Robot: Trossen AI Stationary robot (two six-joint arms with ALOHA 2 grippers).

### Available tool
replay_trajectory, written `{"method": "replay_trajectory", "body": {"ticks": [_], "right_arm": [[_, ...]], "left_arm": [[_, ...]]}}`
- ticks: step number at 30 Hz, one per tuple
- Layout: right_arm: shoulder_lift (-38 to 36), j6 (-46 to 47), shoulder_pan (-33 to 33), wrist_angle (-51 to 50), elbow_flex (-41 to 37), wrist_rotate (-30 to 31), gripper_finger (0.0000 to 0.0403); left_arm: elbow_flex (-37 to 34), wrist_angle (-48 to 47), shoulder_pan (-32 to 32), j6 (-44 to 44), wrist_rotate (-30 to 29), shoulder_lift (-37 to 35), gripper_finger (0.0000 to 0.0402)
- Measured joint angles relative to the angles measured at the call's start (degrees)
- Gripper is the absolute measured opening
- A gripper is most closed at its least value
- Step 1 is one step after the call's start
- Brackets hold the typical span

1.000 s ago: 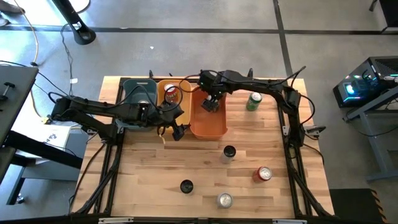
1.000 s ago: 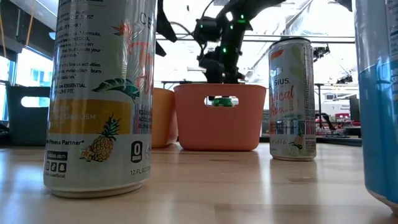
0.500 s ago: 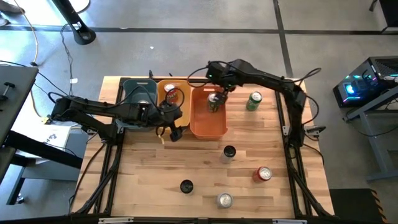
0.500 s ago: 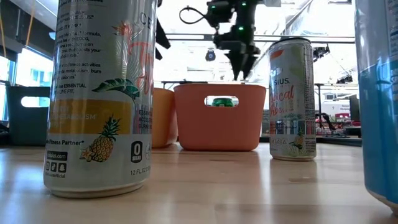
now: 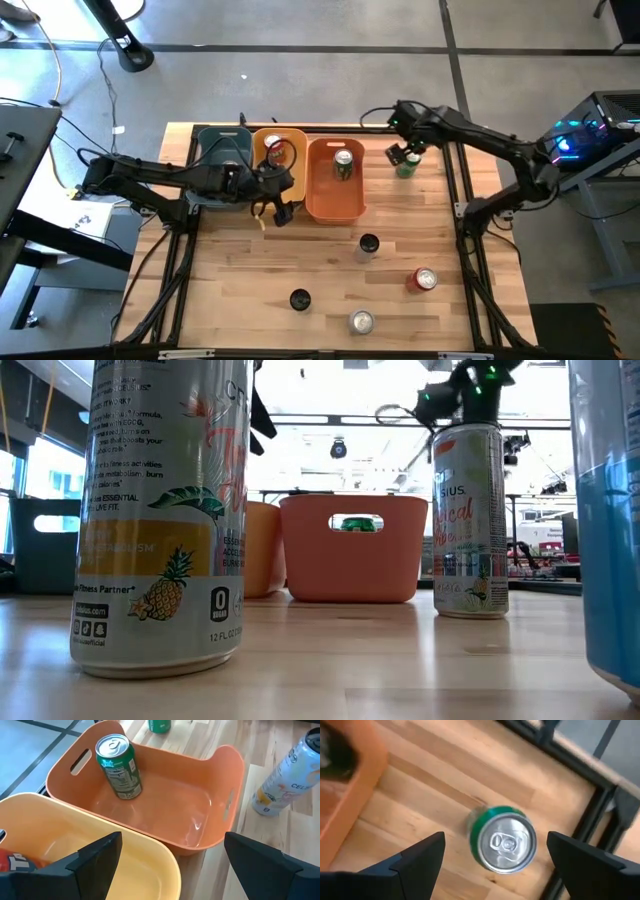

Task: Sort soda cans
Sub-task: Put the green soda can into the orange bin

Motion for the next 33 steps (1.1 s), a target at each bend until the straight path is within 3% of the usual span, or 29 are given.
{"method": "replay_trajectory", "body": {"ticks": [5,13,18,33], "right_arm": [[-0.3,-0.54,-2.23,4.63,-5.6,-1.38,0.0345],[-0.06,-1.09,-3.26,4.82,-6.11,1.74,0.0345],[0.23,-0.94,-3.5,4.58,-6.11,-0.71,0.0345],[10.54,-0.09,-6.79,5.03,-6.11,-5.59,0.0345]], "left_arm": [[0.0,-0.01,-0.01,-0.4,1.3,0.0,0.0344],[0.0,-0.02,0.01,-2.89,2.17,0.0,0.0344],[0.0,-0.03,-0.01,-3.34,2.83,0.0,0.0344],[0.0,-0.07,-0.01,-4.92,3.05,0.0,0.0344]]}}
